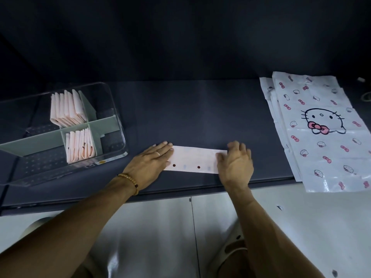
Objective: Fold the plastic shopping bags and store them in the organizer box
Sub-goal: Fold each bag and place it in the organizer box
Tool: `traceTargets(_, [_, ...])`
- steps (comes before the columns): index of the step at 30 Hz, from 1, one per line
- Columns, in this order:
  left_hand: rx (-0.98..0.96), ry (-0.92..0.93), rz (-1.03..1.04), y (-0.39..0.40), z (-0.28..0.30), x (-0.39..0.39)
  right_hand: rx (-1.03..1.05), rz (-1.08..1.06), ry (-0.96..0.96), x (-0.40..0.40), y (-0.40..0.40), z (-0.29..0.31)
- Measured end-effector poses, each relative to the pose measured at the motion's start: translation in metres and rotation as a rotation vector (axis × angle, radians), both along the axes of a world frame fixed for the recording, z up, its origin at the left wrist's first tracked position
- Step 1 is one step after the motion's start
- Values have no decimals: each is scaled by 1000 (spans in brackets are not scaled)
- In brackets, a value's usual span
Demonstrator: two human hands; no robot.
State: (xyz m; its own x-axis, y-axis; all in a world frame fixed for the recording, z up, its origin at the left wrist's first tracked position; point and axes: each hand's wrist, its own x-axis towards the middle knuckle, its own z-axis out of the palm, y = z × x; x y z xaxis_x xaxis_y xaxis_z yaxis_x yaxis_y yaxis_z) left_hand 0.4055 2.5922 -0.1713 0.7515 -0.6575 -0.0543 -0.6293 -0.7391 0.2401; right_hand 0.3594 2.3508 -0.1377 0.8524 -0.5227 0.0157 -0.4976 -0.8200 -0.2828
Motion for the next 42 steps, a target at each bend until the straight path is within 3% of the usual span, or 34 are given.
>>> traceTargets(3, [-1,29,8,0,-1,2,-104,315,-190,2,47,-4])
traceTargets(6, [-38,73,23,1,-1,0,85,598,34,3,99,-19])
traceTargets(8, [-18,82,12,2,0,-1,88,607,120,-1,102,-31])
traceTargets(12, [6,72,19,4,-3,0,-32,649,113,-17,53,-37])
traceTargets(21, [27,61,38,3,-5,-3,-67,540,232,-40,-45,-28])
traceTargets(24, [76,-18,79,1,2,-15,-108,469,230,-39,-38,-21])
traceTargets(26, [109,-81,108,0,10,-30,-164,458,127,-40,-19,-12])
traceTargets(30, [95,-181,147,4,21,-61,-164,696,-48,-51,30,-8])
traceTargets(37, [-4,-189,-31,21,18,-80,-115,745,-111,-60,32,-7])
traceTargets(42, [-145,-121,95,5,31,-74,52,763,-138,-59,53,-2])
